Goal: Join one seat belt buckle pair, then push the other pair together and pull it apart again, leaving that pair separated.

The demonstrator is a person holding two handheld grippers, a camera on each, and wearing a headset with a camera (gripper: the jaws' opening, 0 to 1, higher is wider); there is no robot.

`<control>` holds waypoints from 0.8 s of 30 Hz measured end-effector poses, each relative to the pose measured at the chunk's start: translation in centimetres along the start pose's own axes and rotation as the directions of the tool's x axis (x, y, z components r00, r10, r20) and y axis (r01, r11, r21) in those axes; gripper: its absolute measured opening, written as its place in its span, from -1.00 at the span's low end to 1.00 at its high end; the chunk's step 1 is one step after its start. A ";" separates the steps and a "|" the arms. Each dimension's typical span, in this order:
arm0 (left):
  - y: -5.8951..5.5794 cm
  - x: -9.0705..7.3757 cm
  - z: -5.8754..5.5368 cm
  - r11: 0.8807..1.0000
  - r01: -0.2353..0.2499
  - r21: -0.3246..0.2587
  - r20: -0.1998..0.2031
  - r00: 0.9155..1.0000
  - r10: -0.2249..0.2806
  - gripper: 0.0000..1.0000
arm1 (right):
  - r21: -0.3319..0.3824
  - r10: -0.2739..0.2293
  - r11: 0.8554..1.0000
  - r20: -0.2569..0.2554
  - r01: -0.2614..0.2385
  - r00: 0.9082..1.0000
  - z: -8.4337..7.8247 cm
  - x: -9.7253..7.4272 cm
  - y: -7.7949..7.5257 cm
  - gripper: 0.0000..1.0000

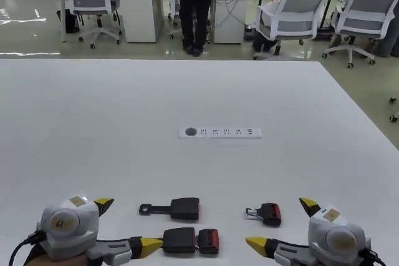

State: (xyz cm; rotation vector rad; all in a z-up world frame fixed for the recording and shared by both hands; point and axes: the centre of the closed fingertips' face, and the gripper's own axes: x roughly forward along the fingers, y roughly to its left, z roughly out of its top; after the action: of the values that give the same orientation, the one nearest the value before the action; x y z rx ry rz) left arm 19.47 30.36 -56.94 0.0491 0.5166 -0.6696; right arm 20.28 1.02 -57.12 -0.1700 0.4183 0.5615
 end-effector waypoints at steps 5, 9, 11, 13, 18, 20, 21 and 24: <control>-0.7 -1.5 -0.2 0.999 0.008 0.042 0.007 1.000 -0.008 1.00 | -0.015 0.014 1.000 0.020 -0.014 1.000 0.1 -1.4 0.5 0.99; -1.2 -2.3 0.0 0.998 0.015 0.054 0.022 1.000 -0.016 1.00 | -0.037 0.012 0.999 0.016 -0.011 1.000 -0.3 -2.3 0.5 0.99; -0.7 -2.8 0.0 0.999 0.016 0.052 0.027 0.999 -0.017 1.00 | -0.033 0.010 0.999 0.014 -0.010 1.000 -0.4 -2.6 0.6 0.99; -0.6 -3.3 -0.2 0.999 0.019 0.038 0.038 0.999 -0.021 1.00 | -0.026 0.017 1.000 0.014 -0.016 1.000 -0.5 -3.0 1.0 0.99; -0.5 -4.0 -0.3 0.999 0.008 0.035 0.047 0.999 -0.010 1.00 | -0.026 0.006 1.000 0.014 -0.006 1.000 -0.7 -3.4 1.2 0.99; -0.6 -4.3 -0.3 0.999 -0.004 0.032 0.047 0.999 0.002 1.00 | -0.029 0.006 1.000 0.020 -0.006 1.000 -0.7 -3.7 1.6 0.98; -0.8 -4.6 -0.4 1.000 -0.007 0.028 0.052 0.999 0.005 1.00 | -0.020 0.007 1.000 0.018 -0.007 1.000 -0.8 -3.8 1.7 0.98; -0.7 -5.2 -1.3 1.000 -0.018 0.024 0.044 0.999 0.017 1.00 | -0.015 0.007 1.000 0.020 -0.007 1.000 -1.1 -4.2 1.8 0.98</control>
State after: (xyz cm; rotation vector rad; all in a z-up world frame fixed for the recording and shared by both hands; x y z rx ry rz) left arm 15.02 33.09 -55.56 0.0615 0.4659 -0.6589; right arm 15.69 0.25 -56.38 -0.1774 0.3950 0.5730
